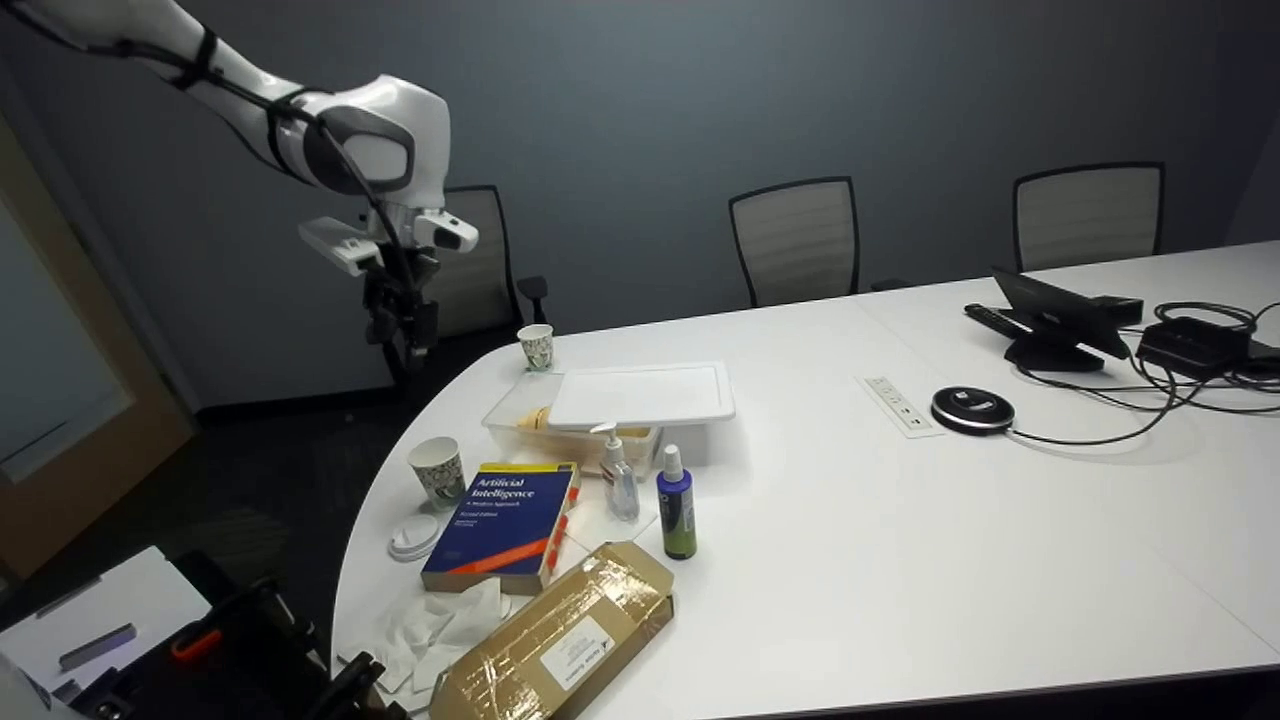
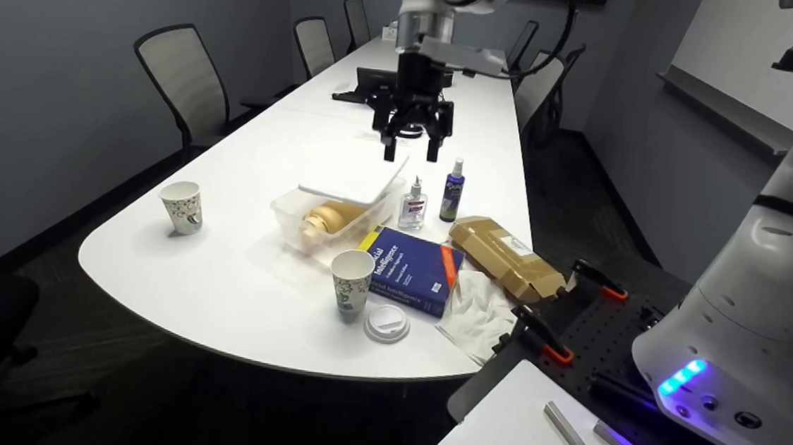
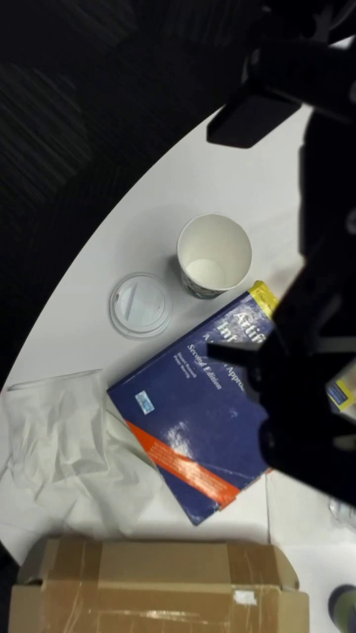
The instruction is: Move the cup next to the book to the right of the blue spray bottle
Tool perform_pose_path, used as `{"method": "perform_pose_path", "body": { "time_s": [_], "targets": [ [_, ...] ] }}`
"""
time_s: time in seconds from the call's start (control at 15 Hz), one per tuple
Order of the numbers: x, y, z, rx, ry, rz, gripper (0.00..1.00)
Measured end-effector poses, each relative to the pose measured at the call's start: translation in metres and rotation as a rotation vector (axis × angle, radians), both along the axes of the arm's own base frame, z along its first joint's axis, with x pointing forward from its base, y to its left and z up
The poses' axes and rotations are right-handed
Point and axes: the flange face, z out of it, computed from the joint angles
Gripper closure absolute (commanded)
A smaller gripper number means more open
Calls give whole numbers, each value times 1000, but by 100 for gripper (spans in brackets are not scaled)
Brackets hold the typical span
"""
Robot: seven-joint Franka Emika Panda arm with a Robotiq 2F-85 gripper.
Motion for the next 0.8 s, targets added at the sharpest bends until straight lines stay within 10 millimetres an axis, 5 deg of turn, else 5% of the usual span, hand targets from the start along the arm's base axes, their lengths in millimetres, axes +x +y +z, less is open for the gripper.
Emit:
{"method": "perform_pose_path", "body": {
  "time_s": [0.27,0.53,0.8],
  "targets": [
    [22,32,-83,-36,-11,-49,0],
    [53,14,-149,-56,-54,-113,0],
    [80,-10,-193,-59,-40,-163,0]
  ]
}}
